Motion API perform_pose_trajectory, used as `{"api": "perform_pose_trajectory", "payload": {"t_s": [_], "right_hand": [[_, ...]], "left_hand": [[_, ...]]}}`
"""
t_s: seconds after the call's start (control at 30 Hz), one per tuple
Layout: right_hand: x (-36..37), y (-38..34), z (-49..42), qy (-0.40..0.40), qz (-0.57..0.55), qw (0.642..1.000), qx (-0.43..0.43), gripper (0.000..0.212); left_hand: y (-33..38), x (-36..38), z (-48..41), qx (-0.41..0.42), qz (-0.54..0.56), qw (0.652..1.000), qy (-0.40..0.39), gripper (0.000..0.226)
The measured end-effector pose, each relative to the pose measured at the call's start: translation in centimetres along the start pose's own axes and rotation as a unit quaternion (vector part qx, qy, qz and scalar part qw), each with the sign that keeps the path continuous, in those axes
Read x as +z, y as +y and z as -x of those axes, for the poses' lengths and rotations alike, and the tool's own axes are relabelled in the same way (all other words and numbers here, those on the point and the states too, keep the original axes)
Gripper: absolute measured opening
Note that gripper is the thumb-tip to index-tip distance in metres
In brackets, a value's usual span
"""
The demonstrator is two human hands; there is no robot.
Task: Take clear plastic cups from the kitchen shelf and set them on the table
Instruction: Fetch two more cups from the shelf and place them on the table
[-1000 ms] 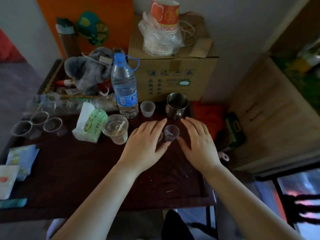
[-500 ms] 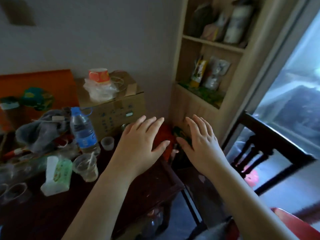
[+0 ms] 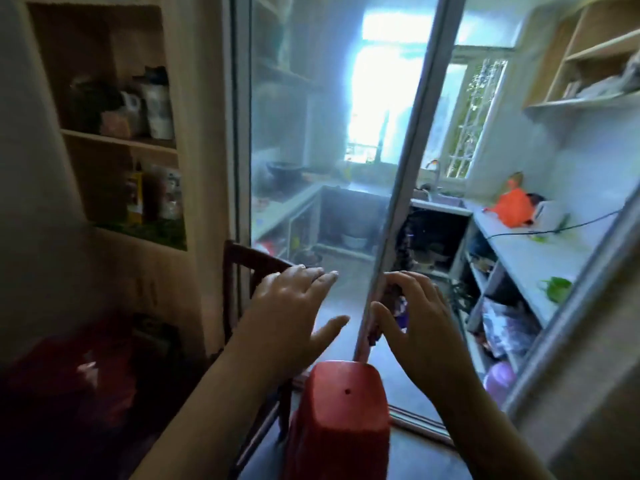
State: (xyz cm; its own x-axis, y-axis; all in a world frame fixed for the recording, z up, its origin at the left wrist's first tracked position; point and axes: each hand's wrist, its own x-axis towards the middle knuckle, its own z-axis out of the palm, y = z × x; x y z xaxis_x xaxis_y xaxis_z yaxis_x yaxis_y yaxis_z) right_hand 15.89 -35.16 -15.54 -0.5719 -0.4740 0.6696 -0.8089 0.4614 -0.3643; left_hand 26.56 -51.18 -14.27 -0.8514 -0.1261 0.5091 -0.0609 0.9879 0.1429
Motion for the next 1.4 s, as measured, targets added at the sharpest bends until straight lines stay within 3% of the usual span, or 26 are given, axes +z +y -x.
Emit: {"api": "perform_pose_trajectory", "payload": {"t_s": [0.3, 0.57, 0.9, 1.17, 1.4], "right_hand": [[-24.4, 14.0, 10.4, 0.040, 0.180, 0.976, 0.114, 0.047], [-38.6, 21.2, 17.0, 0.114, 0.282, 0.933, 0.194, 0.050], [-46.1, 32.7, 18.1, 0.149, 0.341, 0.902, 0.220, 0.049], [-49.3, 45.8, 11.6, 0.147, 0.305, 0.920, 0.197, 0.049], [-52.1, 57.4, 9.1, 0.136, 0.268, 0.937, 0.178, 0.050]], "left_hand": [[27.1, 5.6, -7.6, 0.185, 0.100, 0.978, -0.011, 0.060], [44.1, 8.1, -11.9, 0.309, 0.157, 0.938, -0.006, 0.063], [57.5, 14.7, -19.9, 0.366, 0.235, 0.901, 0.009, 0.061], [63.2, 19.6, -31.7, 0.351, 0.211, 0.912, 0.037, 0.063], [70.5, 25.6, -38.9, 0.323, 0.253, 0.912, 0.019, 0.057]]}}
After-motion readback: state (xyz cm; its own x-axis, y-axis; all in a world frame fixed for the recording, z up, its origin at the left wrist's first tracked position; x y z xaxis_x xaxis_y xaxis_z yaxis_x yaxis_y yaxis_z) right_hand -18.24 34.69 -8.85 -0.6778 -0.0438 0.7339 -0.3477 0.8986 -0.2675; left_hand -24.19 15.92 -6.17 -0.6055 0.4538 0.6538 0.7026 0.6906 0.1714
